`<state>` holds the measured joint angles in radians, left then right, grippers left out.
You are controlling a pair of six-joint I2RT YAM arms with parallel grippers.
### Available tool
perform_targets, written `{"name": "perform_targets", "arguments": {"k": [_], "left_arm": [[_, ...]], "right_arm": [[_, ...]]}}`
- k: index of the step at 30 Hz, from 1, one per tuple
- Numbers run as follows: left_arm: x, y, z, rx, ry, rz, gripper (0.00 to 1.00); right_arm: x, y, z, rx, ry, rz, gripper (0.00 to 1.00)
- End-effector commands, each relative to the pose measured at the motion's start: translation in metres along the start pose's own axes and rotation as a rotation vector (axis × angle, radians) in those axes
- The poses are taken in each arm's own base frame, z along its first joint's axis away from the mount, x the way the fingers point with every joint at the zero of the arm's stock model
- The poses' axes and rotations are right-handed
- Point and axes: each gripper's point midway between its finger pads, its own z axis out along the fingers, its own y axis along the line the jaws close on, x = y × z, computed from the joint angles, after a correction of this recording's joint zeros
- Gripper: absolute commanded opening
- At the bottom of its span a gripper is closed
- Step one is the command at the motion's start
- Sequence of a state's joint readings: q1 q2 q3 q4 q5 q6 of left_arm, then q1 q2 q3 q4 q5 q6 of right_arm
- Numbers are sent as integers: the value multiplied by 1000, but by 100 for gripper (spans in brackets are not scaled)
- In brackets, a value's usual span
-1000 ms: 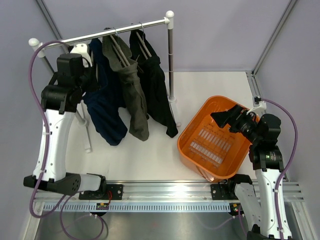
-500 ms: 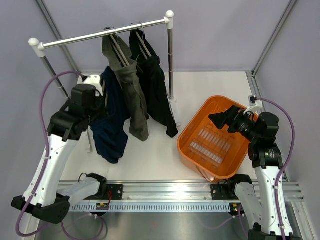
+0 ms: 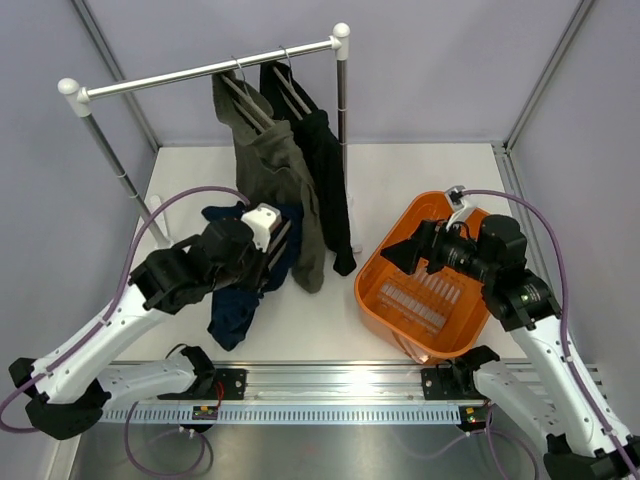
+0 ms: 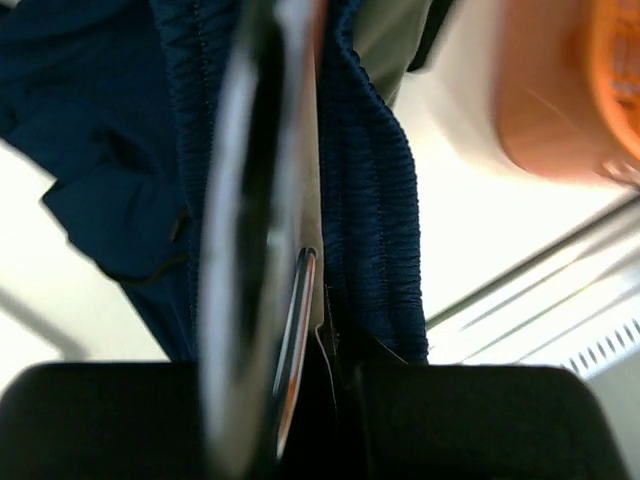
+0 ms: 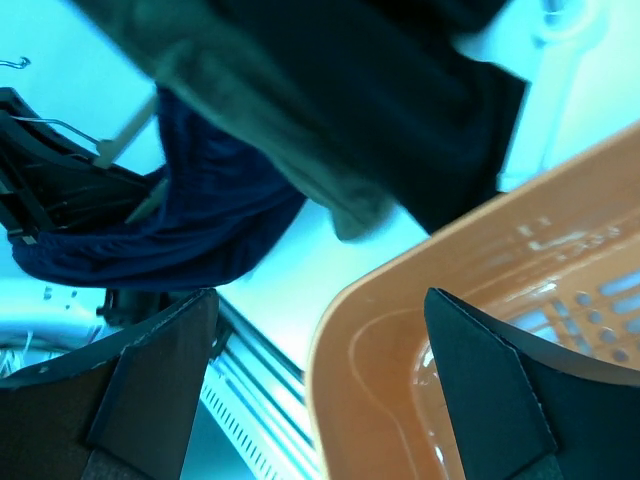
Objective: Remove the shorts from the hanger
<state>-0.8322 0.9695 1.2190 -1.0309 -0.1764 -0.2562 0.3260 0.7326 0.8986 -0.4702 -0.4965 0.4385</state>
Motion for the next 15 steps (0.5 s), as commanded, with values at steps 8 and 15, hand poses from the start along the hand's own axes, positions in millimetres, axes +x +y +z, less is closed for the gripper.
{"name": "perform_targets", "arguments": {"k": [8, 15], "left_arm": [[25, -82, -17, 261, 61, 204, 0], [17, -86, -20, 260, 28, 213, 0]], "right_arm": [[18, 62, 36, -43, 117, -124, 90], [27, 61, 68, 168, 146, -183, 88]]}}
